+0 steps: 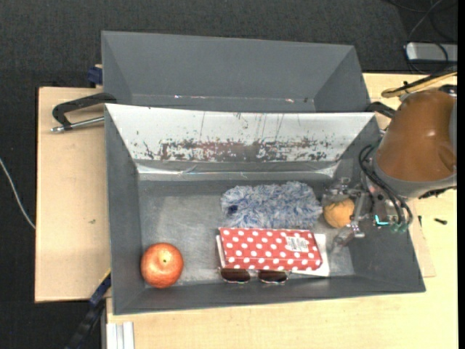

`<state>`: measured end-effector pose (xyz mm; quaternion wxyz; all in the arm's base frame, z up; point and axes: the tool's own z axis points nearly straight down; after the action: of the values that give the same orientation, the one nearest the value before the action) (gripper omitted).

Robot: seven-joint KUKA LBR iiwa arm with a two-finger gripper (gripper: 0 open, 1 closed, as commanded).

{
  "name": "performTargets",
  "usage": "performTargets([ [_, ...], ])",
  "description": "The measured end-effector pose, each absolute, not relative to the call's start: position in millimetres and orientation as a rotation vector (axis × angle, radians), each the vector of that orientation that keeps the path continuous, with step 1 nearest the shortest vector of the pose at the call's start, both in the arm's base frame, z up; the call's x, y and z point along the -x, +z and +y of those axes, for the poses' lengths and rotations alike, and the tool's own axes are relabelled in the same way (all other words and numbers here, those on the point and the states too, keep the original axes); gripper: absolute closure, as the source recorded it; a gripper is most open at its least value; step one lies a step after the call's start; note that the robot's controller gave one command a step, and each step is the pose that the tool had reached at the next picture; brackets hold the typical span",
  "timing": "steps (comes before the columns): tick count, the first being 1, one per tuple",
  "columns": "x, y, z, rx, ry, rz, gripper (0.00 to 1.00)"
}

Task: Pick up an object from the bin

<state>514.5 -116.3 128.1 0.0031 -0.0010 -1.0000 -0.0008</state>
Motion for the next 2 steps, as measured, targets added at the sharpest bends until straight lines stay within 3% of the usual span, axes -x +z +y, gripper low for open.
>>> performTargets([
  [1, -514.0, 110, -89, 0.002, 0.007, -3.151, 0.0],
  [2, -510.1, 75, -37, -0.032, 0.003, -3.154, 0.0],
])
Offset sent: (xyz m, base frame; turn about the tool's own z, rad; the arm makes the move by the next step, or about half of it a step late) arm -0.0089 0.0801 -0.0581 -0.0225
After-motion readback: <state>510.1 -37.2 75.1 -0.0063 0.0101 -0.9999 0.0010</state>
